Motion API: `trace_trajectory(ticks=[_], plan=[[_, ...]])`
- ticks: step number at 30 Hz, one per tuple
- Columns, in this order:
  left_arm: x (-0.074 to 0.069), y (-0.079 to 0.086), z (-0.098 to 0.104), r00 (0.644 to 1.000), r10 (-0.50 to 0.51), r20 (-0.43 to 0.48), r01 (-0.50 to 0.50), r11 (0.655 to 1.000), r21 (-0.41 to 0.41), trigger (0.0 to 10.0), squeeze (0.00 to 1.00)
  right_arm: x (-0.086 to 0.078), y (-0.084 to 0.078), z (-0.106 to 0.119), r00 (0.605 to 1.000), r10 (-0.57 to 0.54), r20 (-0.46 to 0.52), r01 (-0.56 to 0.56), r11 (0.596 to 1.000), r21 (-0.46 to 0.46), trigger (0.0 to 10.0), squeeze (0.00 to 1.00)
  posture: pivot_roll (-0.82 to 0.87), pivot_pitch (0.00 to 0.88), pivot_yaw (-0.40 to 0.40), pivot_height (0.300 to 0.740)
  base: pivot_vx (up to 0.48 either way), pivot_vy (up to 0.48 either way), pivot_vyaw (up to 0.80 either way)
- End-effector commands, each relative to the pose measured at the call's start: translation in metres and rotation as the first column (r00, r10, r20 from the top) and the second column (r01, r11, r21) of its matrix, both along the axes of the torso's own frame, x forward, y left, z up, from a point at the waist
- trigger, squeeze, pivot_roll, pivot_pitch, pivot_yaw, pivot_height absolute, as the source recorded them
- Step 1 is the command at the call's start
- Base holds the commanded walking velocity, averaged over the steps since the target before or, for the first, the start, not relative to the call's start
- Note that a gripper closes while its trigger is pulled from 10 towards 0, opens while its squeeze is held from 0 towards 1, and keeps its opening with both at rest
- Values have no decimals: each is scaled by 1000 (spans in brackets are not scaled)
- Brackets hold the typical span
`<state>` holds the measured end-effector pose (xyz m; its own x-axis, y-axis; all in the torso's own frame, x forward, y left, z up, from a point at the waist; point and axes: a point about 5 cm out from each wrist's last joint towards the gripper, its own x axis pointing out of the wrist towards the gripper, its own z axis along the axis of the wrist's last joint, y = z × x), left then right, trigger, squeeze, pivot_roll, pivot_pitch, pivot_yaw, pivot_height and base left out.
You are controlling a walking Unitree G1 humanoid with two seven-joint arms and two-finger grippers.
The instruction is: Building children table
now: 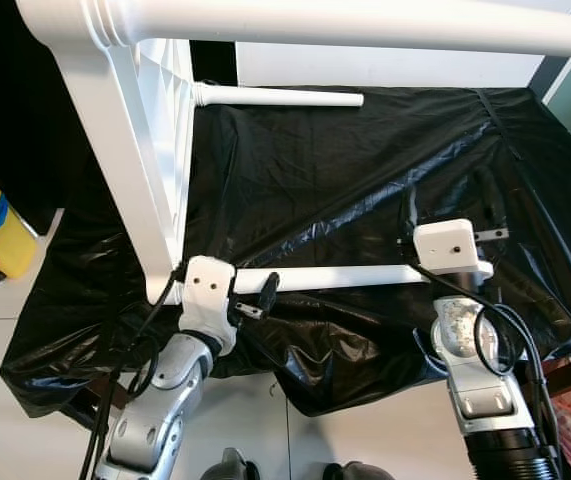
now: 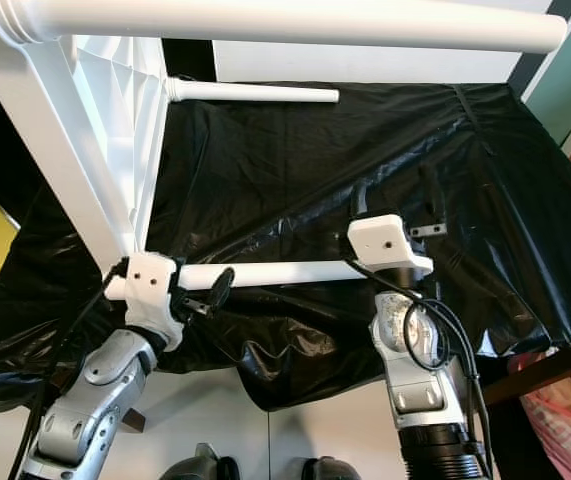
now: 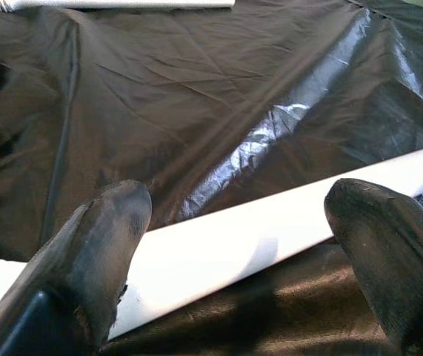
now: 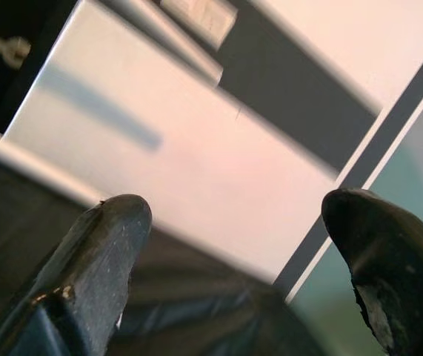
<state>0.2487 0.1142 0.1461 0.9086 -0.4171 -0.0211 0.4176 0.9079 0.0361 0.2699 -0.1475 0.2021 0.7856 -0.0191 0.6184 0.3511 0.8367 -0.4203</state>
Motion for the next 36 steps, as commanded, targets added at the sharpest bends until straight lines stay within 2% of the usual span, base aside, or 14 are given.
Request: trace_trajectory(ticks=[1, 2, 3, 5, 6, 7, 9, 10, 13, 14, 20, 25, 32, 36], plan=[[-4, -8, -2, 990, -140, -24, 140, 990, 0, 10000, 0, -2, 3, 3, 1000, 5, 26, -4, 1000, -28, 10000, 0, 59, 107, -53, 740, 0, 0, 0], [-4, -10, -2, 989, -147, -25, 147, 989, 1, 10000, 0, -6, 9, 14, 996, 28, 82, -21, 995, -93, 10000, 0, 55, 107, -48, 740, 0, 0, 0], [-4, -10, -2, 989, -147, -25, 147, 989, 1, 10000, 0, -6, 9, 14, 996, 28, 82, -21, 995, -93, 10000, 0, 55, 107, -48, 740, 0, 0, 0], [-1, -13, -1, 987, -157, -23, 157, 988, 3, 10000, 0, -13, 18, 31, 984, 80, 157, -50, 981, -188, 10000, 0, 51, 105, -49, 740, 0, 0, 0], [-1, -13, -1, 987, -157, -23, 157, 988, 3, 10000, 0, -13, 18, 31, 984, 80, 157, -50, 981, -188, 10000, 0, 51, 105, -49, 740, 0, 0, 0], [1, -14, 0, 987, -158, -21, 158, 987, 0, 10000, 0, -15, 20, 37, 979, 94, 178, -55, 975, -215, 10000, 388, 50, 105, -50, 740, 0, 0, 0], [1, -14, 0, 987, -158, -21, 158, 987, 0, 10000, 0, -15, 20, 37, 979, 94, 178, -55, 975, -215, 10000, 388, 50, 105, -50, 740, 0, 0, 0], [2, -15, 1, 987, -157, -21, 157, 988, -1, 10000, 0, -16, 20, 39, 978, 103, 181, -62, 974, -218, 10000, 1000, 50, 105, -50, 740, 0, 0, 0], [5, -15, 2, 988, -155, -17, 155, 988, 0, 10000, 0, -19, 20, 46, 974, 99, 205, -46, 968, -248, 10000, 996, 43, 105, -47, 740, 0, 0, 0], [5, -16, 3, 988, -155, -16, 155, 988, 1, 10000, 0, -19, 20, 50, 971, 99, 218, -38, 963, -266, 10000, 0, 38, 106, -44, 740, 0, 0, 0], [7, -17, 3, 987, -160, -14, 160, 987, 8, 10000, 0, -24, 22, 62, 952, 101, 289, -5, 948, -317, 10000, 0, 31, 103, -40, 740, 0, 0, 0], [9, -21, 0, 985, -172, -20, 173, 985, 25, 10000, 0, -34, 27, 73, 898, 98, 429, 72, 929, -363, 10000, 0, 24, 98, -38, 740, 0, 0, 0], [10, -22, -5, 984, -175, -30, 176, 984, 37, 10000, 0, -34, 29, 82, 879, 103, 465, 83, 928, -362, 10000, 0, 16, 95, -35, 740, 0, 0, 0], [12, -23, -7, 984, -174, -34, 175, 984, 41, 10000, 0, -31, 37, 93, 870, 157, 467, 43, 920, -388, 10000, 0, 12, 93, -37, 740, 0, 0, 0]])
